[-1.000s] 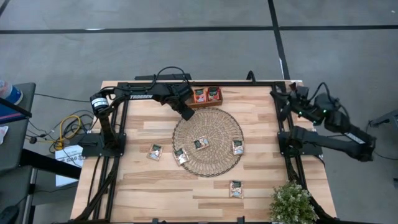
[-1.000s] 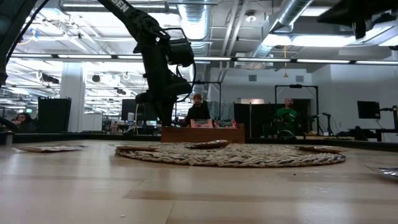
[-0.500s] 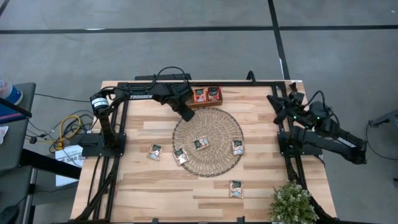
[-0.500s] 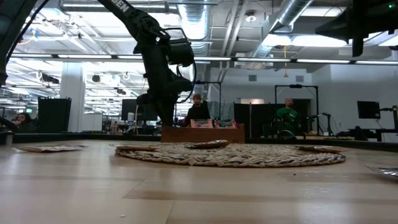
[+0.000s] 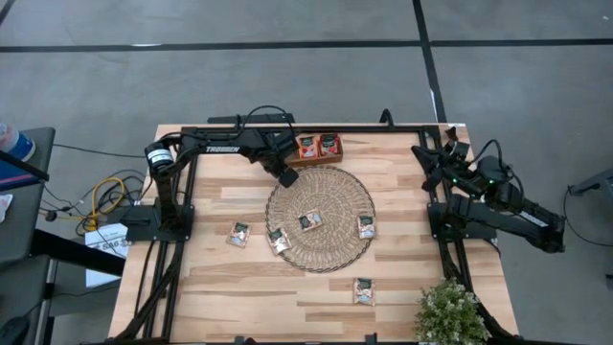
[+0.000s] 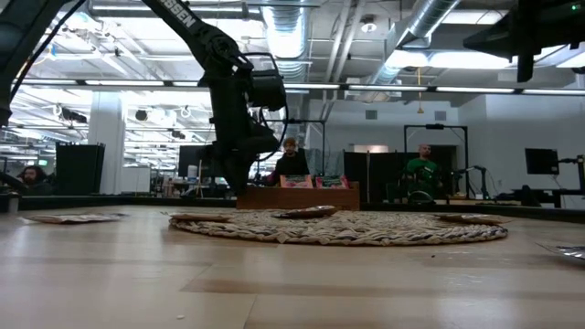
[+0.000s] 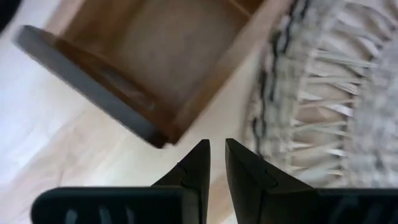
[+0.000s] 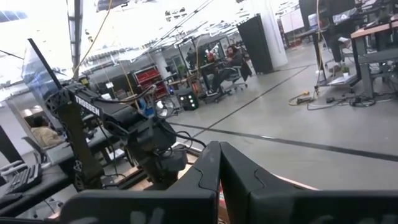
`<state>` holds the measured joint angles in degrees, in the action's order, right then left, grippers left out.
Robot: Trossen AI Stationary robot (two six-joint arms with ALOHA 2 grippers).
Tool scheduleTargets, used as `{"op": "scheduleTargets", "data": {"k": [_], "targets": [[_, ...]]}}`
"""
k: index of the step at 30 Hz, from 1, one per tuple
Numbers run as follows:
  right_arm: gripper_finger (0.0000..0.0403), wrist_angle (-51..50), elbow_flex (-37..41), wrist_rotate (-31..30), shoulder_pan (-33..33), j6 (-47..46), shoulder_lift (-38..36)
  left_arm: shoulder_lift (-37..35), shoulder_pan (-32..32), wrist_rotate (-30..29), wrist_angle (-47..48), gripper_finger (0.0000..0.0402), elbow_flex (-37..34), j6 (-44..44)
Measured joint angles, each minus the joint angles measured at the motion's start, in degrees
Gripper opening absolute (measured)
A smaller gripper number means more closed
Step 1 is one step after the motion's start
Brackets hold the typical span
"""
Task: Pick & Place Tea
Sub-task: Adjust the wooden organizer on the table
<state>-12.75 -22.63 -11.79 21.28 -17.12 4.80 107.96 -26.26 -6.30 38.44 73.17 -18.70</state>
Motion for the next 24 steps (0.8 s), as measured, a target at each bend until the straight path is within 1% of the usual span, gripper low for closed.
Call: {"op": "scheduleTargets", "data": {"k": [4, 9, 19, 22, 24], "targets": [[0.0000, 0.0, 0.0, 0.0, 0.0, 0.0, 0.0, 0.0, 0.0, -3.6, 0.0, 0.0044, 0.0, 1.2], [0.0000, 0.0, 0.0, 0.0, 0.0, 0.0, 0.0, 0.0, -0.4, -5.3, -0.8, 0.0044, 0.0, 1.9], [0.0000, 0.0, 0.0, -0.1, 0.0, -0.4, 0.0, 0.0, -3.0, -5.5, -1.3, 0.0044, 0.0, 2.8], [0.0000, 0.0, 0.0, -0.1, 0.0, -0.5, 0.0, 0.0, -3.1, -4.9, -1.1, 0.0044, 0.0, 2.8], [0.0000, 0.0, 0.0, -0.1, 0.0, -0.5, 0.0, -0.1, -3.0, -2.9, -0.3, 0.0044, 0.0, 2.5]]}}
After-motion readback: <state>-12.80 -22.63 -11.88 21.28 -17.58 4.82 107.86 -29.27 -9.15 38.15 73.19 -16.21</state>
